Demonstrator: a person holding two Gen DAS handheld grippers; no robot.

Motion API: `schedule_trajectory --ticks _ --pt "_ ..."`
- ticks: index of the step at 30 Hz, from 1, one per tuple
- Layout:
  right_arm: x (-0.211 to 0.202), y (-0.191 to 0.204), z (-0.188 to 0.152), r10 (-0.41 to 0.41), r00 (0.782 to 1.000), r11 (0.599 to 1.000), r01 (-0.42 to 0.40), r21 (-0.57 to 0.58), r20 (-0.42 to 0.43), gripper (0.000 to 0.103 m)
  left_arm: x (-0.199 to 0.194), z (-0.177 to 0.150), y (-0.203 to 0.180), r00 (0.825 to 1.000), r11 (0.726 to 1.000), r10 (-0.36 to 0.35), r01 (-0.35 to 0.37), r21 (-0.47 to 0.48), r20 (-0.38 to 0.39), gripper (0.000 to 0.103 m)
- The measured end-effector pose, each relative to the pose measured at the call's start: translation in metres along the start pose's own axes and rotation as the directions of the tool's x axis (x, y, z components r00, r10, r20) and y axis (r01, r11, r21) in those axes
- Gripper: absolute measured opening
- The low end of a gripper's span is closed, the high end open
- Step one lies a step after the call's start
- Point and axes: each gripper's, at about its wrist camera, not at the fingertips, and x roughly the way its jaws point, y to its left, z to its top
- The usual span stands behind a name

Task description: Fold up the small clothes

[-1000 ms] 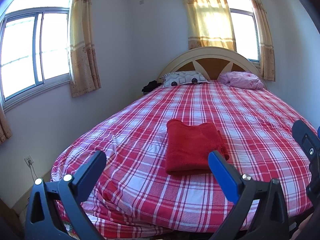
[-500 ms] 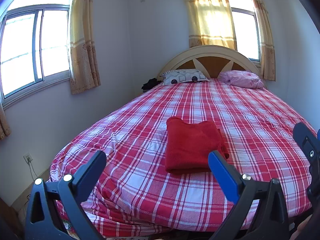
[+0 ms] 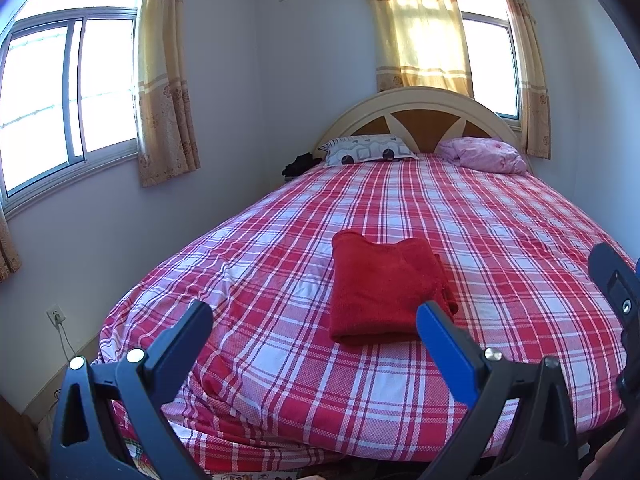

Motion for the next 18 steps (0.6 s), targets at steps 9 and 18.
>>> schedule_trajectory --ticks 9,18 --pt "0.001 0.002 -0.003 -0.007 1.000 1.000 0.007 0.001 -0.011 0.099 0.001 0.000 -0.004 0.999 0.999 0.041 -0.042 0.032 0.031 0.103" --pt "0.002 0.003 -0.004 -0.010 1.000 1.000 0.010 0.005 -0.022 0.099 0.011 0.001 0.005 1.000 1.000 -0.015 0.014 -0.017 -0.021 0.103"
